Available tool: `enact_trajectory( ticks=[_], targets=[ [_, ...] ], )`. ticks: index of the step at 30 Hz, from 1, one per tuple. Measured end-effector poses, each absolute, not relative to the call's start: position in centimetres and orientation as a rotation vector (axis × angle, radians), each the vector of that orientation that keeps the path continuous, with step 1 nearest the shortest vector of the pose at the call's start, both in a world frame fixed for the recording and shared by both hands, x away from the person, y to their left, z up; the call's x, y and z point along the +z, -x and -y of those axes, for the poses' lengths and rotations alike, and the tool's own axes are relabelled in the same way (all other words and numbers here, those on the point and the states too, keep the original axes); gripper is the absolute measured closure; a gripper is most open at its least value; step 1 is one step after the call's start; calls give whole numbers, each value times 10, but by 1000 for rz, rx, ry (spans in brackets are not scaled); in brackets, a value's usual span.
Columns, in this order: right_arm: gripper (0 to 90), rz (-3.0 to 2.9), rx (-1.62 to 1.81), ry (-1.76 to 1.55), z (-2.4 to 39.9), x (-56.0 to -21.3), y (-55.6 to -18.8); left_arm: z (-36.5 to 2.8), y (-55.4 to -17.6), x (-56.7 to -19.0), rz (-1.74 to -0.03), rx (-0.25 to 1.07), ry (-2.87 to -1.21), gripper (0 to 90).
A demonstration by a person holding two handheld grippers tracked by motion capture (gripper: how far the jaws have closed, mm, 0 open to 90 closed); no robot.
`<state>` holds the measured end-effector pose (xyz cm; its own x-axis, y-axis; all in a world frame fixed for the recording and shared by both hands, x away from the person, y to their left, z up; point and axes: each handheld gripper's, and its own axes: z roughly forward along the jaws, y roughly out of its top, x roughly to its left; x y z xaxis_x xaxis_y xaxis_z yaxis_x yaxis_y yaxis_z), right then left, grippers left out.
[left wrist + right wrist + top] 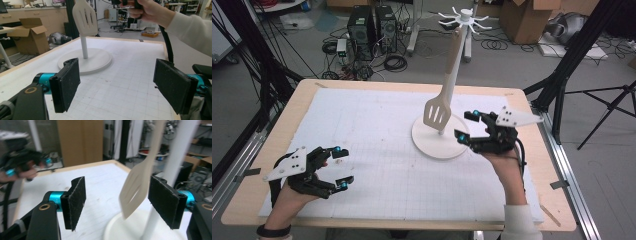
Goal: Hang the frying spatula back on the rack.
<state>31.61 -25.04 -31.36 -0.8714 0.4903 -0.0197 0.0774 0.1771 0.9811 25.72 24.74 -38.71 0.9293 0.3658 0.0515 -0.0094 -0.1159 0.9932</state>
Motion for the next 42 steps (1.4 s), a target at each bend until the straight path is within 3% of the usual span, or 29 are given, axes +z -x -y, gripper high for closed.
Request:
enact_trajectory(
  ticks=[8,18,42],
  targets=[
    [246,-2125,1763,-518,251,-356,-277,-245,-262,-394,-285,312,-1668,217],
    [225,-2150,1769,-522,254,-396,-261,-249,-263,-398,-303,325,-1665,218],
    [220,-2158,1786,-561,260,-401,-262,-247,-264,-402,-311,334,-1684,226]
  ],
)
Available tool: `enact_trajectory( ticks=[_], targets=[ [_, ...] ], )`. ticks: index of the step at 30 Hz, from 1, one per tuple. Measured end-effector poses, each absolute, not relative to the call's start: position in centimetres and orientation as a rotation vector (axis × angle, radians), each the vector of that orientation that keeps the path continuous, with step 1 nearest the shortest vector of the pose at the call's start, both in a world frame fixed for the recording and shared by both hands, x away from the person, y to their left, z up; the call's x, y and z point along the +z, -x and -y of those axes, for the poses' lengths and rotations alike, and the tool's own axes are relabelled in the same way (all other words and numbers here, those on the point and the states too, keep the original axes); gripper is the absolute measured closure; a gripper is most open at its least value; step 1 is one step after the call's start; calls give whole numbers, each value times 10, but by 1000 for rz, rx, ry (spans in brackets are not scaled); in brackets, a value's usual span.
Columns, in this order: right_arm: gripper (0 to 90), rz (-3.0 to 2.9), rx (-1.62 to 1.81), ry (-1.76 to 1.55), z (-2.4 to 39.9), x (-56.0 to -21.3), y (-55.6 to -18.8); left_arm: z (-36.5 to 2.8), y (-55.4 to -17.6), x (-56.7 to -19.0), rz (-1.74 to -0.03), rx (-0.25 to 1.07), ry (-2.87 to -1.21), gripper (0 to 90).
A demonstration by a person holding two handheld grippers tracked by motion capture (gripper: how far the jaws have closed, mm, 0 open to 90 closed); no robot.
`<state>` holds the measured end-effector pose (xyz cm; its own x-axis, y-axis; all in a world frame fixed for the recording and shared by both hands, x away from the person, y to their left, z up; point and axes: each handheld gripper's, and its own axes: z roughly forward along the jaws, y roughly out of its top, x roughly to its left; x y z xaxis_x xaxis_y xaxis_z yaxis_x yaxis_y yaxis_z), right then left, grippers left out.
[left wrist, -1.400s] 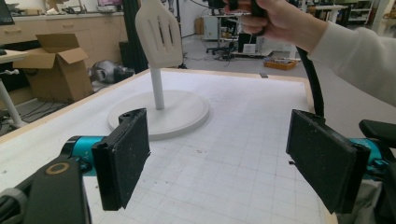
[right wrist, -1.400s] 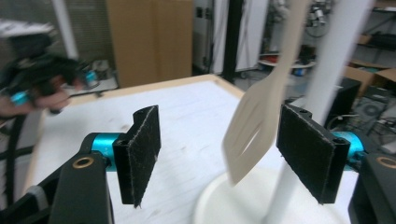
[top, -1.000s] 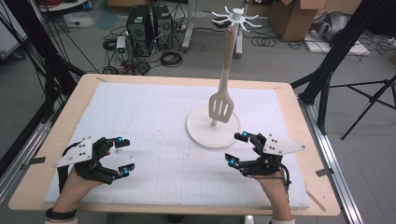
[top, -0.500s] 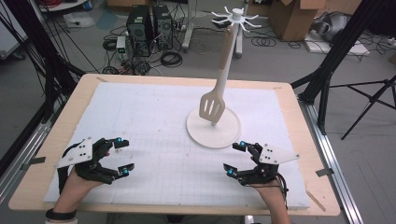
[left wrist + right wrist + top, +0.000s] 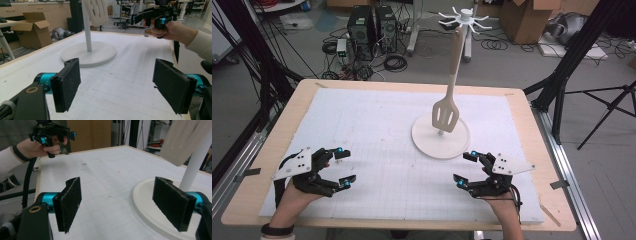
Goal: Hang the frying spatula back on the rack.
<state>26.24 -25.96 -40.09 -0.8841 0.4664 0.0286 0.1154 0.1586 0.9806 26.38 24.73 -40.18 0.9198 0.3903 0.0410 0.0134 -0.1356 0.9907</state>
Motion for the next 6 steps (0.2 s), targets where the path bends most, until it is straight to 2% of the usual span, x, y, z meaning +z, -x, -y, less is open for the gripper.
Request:
enact_trajectory(
  ticks=[6],
  targets=[
    [218,-2156,1820,-592,265,-402,-264,-248,-264,-402,-320,326,-1689,225]
  ],
)
